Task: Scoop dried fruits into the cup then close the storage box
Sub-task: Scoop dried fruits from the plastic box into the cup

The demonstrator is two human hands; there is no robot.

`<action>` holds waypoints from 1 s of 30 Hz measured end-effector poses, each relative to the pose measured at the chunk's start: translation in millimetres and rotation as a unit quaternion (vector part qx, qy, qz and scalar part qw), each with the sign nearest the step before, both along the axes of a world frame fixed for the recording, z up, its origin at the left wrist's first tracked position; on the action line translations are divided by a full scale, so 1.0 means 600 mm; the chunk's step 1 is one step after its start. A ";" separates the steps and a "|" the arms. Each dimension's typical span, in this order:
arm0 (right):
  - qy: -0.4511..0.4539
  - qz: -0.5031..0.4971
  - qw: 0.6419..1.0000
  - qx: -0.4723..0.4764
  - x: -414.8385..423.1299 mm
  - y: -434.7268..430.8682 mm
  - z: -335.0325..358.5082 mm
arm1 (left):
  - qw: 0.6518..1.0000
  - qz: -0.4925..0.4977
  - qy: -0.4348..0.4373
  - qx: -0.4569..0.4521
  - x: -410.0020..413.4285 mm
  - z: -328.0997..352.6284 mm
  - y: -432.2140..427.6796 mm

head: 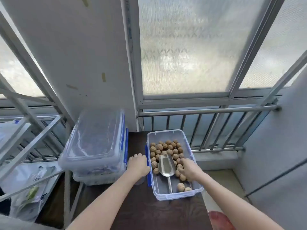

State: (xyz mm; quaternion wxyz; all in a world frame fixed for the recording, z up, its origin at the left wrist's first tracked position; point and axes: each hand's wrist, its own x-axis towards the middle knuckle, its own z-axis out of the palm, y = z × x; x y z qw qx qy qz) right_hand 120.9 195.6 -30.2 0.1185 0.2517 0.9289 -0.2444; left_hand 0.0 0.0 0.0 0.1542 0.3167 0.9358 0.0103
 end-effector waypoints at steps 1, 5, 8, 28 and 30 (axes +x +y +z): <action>-0.023 0.002 1.000 -0.012 0.004 -0.008 -0.018 | 1.000 0.003 -0.005 -0.016 0.002 -0.018 -0.002; -0.102 -0.033 0.993 -0.057 0.009 -0.048 -0.074 | 1.000 0.017 -0.003 -0.011 -0.003 -0.073 -0.025; -0.138 -0.076 0.984 -0.078 -0.005 -0.069 -0.096 | 0.999 0.034 0.008 -0.007 -0.023 -0.097 -0.042; -0.073 -0.241 0.924 -0.287 -0.048 -0.059 -0.146 | 0.895 0.217 -0.206 0.330 -0.049 -0.179 -0.078; -0.050 -0.240 0.936 -0.253 -0.031 -0.020 -0.111 | 0.892 0.222 -0.204 0.336 -0.048 -0.179 -0.075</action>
